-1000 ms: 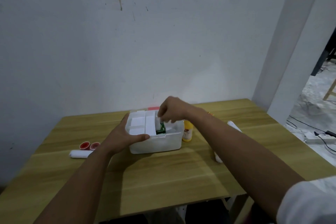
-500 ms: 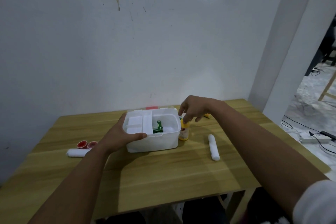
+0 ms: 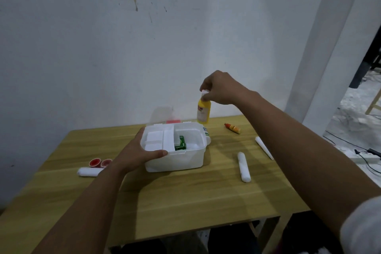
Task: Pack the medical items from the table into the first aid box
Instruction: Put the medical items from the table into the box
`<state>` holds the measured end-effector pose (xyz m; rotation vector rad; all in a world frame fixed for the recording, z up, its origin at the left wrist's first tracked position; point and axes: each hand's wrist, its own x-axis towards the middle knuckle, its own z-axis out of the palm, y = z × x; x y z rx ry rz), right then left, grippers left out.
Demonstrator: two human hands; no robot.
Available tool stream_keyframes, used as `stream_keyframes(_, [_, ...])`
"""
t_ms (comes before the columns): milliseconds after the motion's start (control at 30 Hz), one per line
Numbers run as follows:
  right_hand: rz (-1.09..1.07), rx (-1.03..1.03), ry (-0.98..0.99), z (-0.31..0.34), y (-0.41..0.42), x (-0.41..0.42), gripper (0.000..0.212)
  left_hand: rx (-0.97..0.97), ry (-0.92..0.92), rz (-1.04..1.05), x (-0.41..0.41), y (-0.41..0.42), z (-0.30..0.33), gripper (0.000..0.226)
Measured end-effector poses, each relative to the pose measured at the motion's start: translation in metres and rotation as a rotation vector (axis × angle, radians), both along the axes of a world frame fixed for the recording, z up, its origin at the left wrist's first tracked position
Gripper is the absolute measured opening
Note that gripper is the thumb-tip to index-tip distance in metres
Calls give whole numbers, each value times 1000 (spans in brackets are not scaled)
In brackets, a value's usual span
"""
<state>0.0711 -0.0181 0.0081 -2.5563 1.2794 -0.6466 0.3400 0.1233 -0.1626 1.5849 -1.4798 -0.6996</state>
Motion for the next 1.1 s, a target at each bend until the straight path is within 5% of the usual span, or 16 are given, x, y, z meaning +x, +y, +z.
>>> stream_keyframes(367, [46,128,156,-100,4,51,38,25,-13,-4,-2,1,4,85])
stream_keyframes(633, [-117,247,-185,-89,-26,37,22,22,-11,25,2,0,-2,96])
stream_keyframes(900, [-334,380,-46,-141,-51,30,39,28,6,20,2,0,-2,97])
stream_keyframes(1100, [-343,452,29,-166,-54,32,31,19,22,22,0,1,-1,94])
